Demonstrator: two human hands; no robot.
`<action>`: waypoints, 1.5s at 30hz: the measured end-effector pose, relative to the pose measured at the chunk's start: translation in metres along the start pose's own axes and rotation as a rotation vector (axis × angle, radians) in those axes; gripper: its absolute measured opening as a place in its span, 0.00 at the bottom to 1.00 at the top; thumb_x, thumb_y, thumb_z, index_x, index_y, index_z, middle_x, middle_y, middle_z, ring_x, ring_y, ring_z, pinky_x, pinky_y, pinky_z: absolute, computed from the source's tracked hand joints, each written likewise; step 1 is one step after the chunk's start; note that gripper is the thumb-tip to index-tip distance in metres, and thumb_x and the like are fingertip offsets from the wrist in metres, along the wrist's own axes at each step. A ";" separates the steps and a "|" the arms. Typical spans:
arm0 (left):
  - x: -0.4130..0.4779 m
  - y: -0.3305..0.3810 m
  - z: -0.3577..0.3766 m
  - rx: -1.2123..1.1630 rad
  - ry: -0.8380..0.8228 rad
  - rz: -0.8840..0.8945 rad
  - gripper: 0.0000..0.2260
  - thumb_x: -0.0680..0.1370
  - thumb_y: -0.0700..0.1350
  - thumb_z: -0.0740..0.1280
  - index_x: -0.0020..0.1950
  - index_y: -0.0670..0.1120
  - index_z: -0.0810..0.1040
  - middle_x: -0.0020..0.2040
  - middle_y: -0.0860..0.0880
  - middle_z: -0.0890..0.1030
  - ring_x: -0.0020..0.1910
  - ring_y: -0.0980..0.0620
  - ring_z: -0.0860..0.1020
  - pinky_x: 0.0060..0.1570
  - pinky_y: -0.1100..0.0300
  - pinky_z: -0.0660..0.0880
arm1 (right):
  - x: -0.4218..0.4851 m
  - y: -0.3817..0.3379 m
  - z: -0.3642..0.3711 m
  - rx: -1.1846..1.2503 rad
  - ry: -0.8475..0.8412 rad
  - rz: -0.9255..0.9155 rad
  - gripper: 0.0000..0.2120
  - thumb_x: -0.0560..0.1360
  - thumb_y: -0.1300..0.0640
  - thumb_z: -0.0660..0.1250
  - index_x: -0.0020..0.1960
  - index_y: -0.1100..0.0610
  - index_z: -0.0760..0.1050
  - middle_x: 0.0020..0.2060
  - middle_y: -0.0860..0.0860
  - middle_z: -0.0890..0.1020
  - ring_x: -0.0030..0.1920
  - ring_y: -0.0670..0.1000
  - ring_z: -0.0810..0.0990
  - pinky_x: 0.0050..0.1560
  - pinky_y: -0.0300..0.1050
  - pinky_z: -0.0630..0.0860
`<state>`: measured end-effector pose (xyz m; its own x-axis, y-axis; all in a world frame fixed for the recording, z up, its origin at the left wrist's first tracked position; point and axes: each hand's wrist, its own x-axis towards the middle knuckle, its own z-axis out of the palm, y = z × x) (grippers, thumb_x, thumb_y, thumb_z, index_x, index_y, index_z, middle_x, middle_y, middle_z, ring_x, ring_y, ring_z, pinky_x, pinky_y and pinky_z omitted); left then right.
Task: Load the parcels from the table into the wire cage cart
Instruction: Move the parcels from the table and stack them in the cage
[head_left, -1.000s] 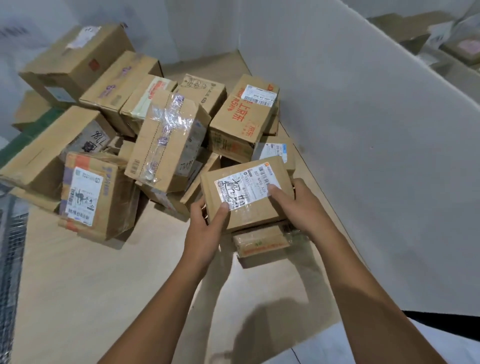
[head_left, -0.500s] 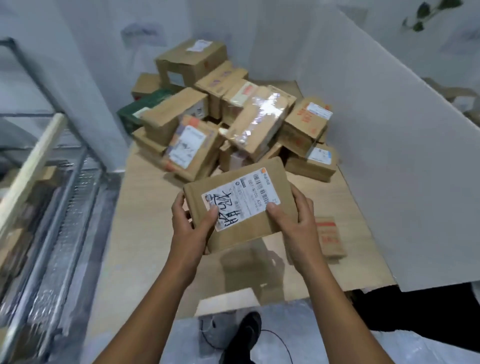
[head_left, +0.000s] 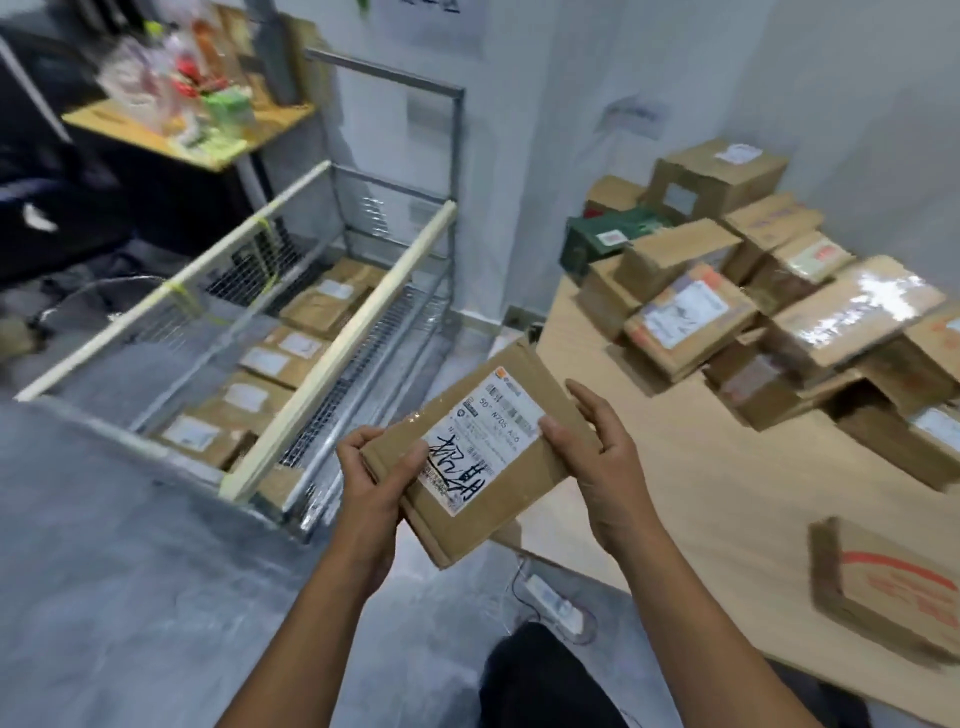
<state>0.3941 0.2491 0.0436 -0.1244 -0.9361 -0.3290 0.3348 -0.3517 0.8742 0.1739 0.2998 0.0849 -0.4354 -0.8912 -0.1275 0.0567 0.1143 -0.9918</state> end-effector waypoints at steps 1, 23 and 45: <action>0.004 0.003 -0.009 -0.045 0.043 -0.002 0.24 0.71 0.48 0.80 0.58 0.57 0.69 0.53 0.50 0.82 0.45 0.52 0.84 0.36 0.56 0.80 | 0.007 0.003 0.019 -0.003 0.004 0.015 0.40 0.62 0.36 0.79 0.72 0.36 0.72 0.69 0.48 0.76 0.66 0.50 0.79 0.61 0.48 0.81; 0.203 0.107 -0.214 0.235 0.567 0.038 0.40 0.66 0.65 0.78 0.76 0.64 0.67 0.62 0.63 0.82 0.59 0.62 0.81 0.63 0.50 0.78 | 0.234 0.063 0.401 -0.142 -0.901 0.345 0.40 0.74 0.47 0.77 0.80 0.38 0.60 0.66 0.49 0.83 0.63 0.56 0.84 0.63 0.60 0.80; 0.497 -0.093 -0.388 0.421 0.893 -0.544 0.33 0.80 0.58 0.69 0.82 0.54 0.61 0.79 0.49 0.67 0.77 0.47 0.67 0.73 0.52 0.66 | 0.484 0.404 0.586 -0.789 -1.134 0.716 0.45 0.76 0.52 0.77 0.82 0.41 0.51 0.57 0.47 0.80 0.52 0.50 0.85 0.51 0.49 0.83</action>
<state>0.6637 -0.1825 -0.3400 0.6116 -0.3814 -0.6932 0.0774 -0.8431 0.5322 0.5122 -0.3428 -0.3772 0.3779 -0.3638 -0.8514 -0.6803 0.5146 -0.5219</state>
